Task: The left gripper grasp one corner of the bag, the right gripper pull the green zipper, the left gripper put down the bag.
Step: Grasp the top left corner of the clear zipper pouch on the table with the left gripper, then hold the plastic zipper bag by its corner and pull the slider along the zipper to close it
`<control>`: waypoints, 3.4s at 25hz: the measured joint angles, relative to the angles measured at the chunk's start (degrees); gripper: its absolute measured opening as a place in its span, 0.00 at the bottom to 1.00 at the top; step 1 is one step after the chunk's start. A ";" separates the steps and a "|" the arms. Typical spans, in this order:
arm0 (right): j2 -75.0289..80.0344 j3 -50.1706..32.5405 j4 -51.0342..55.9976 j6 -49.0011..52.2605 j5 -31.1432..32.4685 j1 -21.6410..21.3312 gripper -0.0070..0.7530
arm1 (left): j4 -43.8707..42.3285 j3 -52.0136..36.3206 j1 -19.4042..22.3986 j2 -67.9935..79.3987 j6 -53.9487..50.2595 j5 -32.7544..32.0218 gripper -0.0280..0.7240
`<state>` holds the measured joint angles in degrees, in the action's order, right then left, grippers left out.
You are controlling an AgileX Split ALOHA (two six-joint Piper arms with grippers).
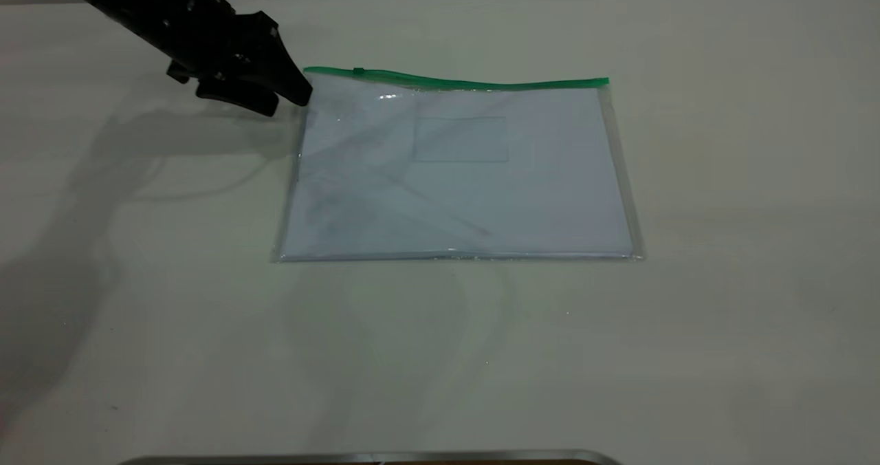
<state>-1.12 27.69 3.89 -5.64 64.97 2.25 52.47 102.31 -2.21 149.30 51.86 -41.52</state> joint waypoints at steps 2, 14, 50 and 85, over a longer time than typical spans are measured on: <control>0.00 0.00 0.00 0.00 0.00 0.05 0.67 | 1.75 0.37 -0.05 0.64 1.83 0.21 0.82; 0.00 0.00 0.00 0.47 0.00 0.05 0.67 | 13.54 0.47 -0.11 3.77 11.31 1.17 0.82; 15.21 5.45 0.00 1.15 -3.86 0.05 0.67 | 15.25 3.54 -1.64 3.04 33.32 -7.20 0.11; 104.08 28.20 44.77 -61.39 -49.55 12.31 0.67 | -7.34 16.30 -16.81 0.52 56.06 -15.25 0.11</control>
<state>102.96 55.89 48.66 -67.03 15.42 14.56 45.13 118.61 -19.01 149.82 107.91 -56.77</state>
